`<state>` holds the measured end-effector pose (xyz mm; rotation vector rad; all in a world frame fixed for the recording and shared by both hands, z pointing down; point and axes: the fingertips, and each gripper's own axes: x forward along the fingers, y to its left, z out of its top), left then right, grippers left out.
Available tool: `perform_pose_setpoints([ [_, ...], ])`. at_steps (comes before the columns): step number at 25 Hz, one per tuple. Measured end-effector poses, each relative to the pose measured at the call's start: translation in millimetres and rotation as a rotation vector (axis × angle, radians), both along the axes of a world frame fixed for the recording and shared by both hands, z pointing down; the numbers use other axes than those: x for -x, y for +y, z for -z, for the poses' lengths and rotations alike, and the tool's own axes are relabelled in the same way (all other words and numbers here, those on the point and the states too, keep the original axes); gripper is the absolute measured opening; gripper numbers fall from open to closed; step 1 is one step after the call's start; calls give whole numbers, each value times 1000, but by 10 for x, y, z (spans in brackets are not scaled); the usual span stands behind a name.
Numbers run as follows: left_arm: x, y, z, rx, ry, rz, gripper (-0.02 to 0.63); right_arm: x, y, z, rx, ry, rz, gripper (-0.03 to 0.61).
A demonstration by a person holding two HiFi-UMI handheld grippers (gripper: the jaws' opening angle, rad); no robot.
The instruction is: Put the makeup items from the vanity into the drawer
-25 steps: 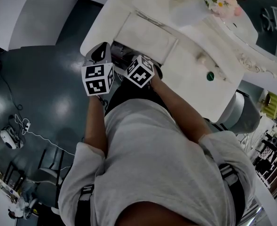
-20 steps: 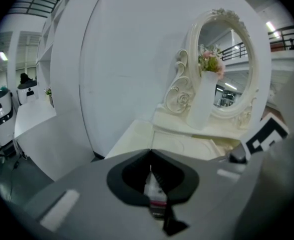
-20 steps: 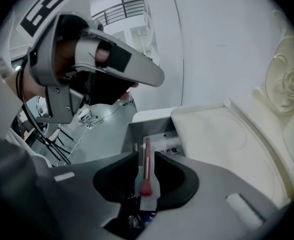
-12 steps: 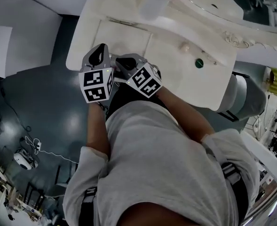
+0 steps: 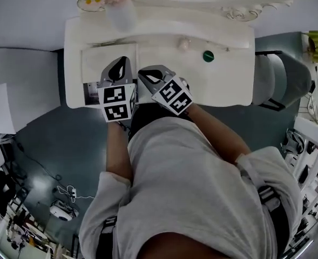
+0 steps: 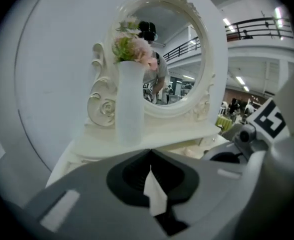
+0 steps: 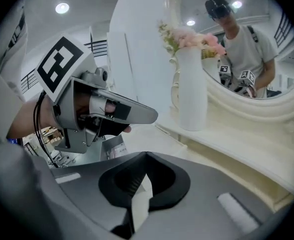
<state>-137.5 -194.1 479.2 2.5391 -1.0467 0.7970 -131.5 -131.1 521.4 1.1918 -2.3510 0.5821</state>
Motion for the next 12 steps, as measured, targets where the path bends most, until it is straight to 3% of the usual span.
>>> perform_pose_setpoints([
  [12,-1180,587,-293,25,-120,-328,3,-1129,418,-168,91,-59,-277,-2],
])
